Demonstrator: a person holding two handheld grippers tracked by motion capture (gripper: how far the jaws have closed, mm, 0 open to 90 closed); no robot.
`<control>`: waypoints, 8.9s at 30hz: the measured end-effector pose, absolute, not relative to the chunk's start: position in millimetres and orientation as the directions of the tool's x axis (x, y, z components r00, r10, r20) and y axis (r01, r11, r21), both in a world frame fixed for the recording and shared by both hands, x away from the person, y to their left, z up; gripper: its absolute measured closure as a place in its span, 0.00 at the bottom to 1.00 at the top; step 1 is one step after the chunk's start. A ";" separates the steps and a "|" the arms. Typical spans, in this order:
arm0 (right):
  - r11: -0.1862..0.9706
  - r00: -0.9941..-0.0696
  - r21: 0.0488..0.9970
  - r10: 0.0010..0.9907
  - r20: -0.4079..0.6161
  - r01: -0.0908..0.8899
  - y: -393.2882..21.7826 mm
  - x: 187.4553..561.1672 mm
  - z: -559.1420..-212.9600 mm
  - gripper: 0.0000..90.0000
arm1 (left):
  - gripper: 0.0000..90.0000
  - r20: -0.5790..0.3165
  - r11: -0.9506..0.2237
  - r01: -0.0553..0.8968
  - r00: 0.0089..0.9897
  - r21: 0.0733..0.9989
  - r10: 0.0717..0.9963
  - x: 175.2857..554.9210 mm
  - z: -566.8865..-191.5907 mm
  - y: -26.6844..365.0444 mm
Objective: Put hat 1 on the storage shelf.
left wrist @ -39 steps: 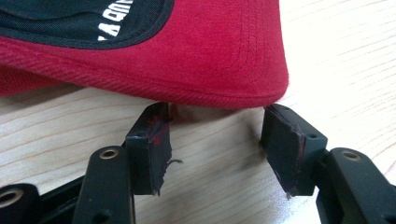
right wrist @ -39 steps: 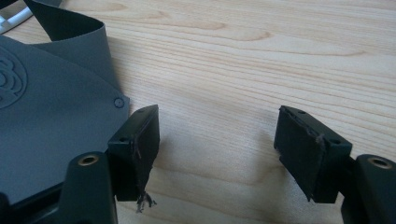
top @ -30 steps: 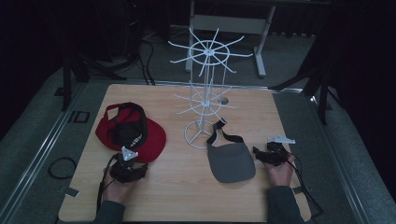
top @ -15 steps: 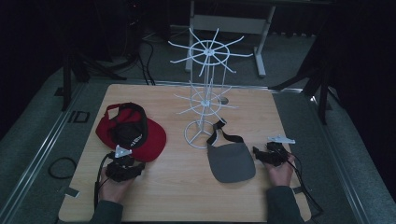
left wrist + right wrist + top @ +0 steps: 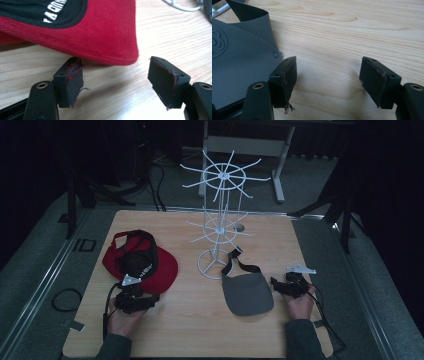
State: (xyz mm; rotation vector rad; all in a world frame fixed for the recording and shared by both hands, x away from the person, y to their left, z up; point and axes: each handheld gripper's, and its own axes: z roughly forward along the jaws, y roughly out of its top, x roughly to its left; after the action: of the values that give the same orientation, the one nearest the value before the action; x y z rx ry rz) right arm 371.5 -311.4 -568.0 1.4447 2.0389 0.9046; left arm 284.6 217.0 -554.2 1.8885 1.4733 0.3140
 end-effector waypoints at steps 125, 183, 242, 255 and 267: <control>0.230 -0.336 0.744 0.942 -0.008 0.628 -311.0 372.2 -568.1 0.31 | 0.96 -0.234 0.020 0.567 0.307 0.823 0.922 314.8 -486.7 251.4; 0.231 -0.337 0.743 0.942 -0.008 0.628 -311.0 372.2 -568.0 0.31 | 0.95 -0.188 0.023 0.443 0.333 0.896 0.924 321.4 -421.6 247.7; 0.231 -0.337 0.743 0.942 -0.007 0.629 -311.0 372.2 -567.9 0.31 | 0.95 -0.192 0.058 0.337 0.379 0.940 0.905 327.3 -373.3 230.1; 0.231 -0.337 0.743 0.941 -0.007 0.629 -311.0 372.2 -567.9 0.31 | 0.95 -0.178 0.053 0.304 0.399 0.951 0.900 324.9 -361.4 228.4; 0.231 -0.337 0.743 0.941 -0.007 0.629 -311.0 372.2 -567.9 0.31 | 0.95 -0.143 0.004 0.323 0.408 0.946 0.902 328.5 -367.5 218.0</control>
State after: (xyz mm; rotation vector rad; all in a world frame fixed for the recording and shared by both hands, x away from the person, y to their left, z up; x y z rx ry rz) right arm 372.2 -311.0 -567.9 1.4387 2.0505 0.9057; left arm 328.5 218.0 -367.5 1.5536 1.1238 0.6522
